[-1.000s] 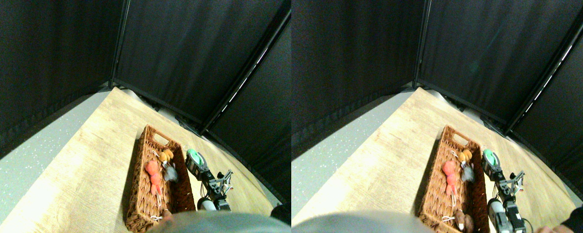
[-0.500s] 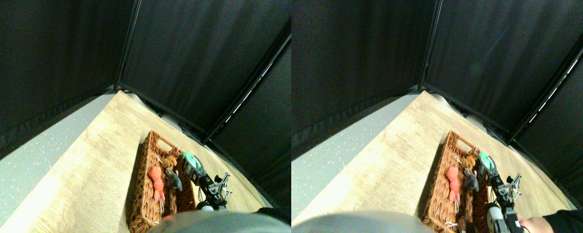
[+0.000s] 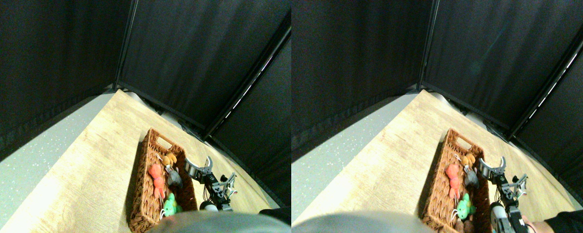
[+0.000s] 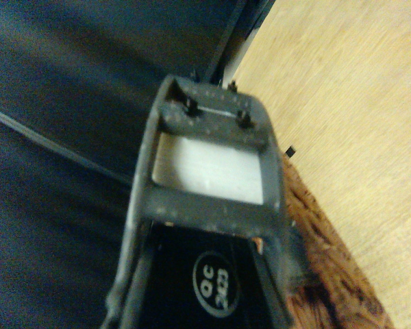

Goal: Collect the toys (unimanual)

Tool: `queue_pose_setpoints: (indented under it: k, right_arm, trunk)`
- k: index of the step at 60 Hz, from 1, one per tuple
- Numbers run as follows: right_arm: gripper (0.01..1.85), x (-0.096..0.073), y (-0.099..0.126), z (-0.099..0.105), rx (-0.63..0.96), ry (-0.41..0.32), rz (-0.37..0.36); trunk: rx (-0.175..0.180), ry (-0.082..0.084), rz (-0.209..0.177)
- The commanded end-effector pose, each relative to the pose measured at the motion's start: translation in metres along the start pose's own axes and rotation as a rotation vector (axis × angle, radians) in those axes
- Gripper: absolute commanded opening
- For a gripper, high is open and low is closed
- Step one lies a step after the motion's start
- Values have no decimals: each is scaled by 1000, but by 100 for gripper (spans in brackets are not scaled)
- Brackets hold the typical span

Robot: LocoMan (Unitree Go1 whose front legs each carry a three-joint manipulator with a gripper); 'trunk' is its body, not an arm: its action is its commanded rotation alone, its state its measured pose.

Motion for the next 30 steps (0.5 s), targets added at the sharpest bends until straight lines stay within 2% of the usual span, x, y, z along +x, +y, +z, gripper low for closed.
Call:
queue_pose_setpoints:
  k: [1, 6, 12, 18, 25, 30]
  right_arm:
    - [62, 2, 7, 18, 2, -32, 35]
    - [59, -2, 5, 39, -18, -96, 23]
    - [64, -13, 0, 67, -64, -236, 8]
    - [68, -24, -8, 82, -59, -264, -7]
    - [71, -35, -18, 84, -42, -299, -22]
    - [63, -46, -25, 85, -8, -310, -10]
  trunk:
    - [40, 22, -27]
    - [63, 28, -53]
    - [88, 38, -83]
    - [111, 48, -108]
    - [136, 63, -129]
    - [153, 70, -142]
